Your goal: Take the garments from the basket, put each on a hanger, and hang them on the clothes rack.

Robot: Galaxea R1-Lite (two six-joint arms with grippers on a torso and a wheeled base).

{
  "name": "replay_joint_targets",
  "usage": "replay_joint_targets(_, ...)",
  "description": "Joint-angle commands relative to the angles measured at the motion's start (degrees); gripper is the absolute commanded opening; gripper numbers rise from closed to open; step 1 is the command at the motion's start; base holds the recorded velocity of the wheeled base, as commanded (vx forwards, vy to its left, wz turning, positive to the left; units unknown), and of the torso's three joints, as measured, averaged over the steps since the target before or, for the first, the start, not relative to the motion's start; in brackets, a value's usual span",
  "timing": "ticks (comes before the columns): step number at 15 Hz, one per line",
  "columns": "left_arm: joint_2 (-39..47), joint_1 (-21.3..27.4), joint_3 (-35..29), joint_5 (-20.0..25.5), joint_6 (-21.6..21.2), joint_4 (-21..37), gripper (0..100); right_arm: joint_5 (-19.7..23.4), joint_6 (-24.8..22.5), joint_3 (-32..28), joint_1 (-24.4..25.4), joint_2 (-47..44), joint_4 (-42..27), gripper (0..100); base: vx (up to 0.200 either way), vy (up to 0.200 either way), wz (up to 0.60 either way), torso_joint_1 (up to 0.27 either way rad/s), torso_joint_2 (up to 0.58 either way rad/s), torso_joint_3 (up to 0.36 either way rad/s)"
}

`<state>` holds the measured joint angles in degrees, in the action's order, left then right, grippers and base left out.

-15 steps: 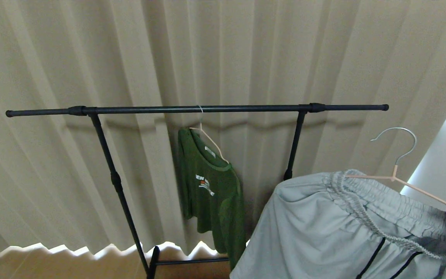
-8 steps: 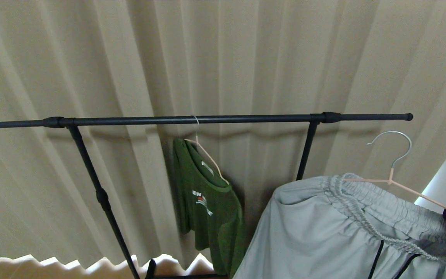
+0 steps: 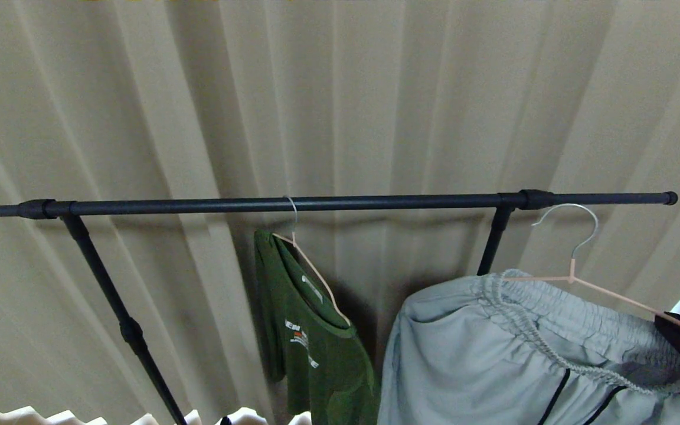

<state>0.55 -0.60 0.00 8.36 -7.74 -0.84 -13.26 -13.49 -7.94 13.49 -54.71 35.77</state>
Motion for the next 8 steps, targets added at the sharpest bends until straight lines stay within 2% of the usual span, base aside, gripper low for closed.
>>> replay_joint_targets(1,0.15,0.07,0.0,-0.01,-0.08,-0.04,100,0.34,-0.74,-4.19,0.39,-4.09,-1.23,0,0.0,0.0,0.0,0.0,0.0,0.0)
replay_joint_targets(6,0.15,-0.02,0.0,-0.01,-0.26,-0.04,100,-0.36,-0.74,-12.63,6.46,-18.24,-0.96,0,0.0,0.0,0.0,0.0,0.0,0.0)
replay_joint_targets(8,0.15,0.07,0.0,0.07,-0.34,-0.04,100,-0.45,-0.66,-15.62,7.07,-23.34,-0.26,0,0.0,0.0,0.0,0.0,0.0,0.0)
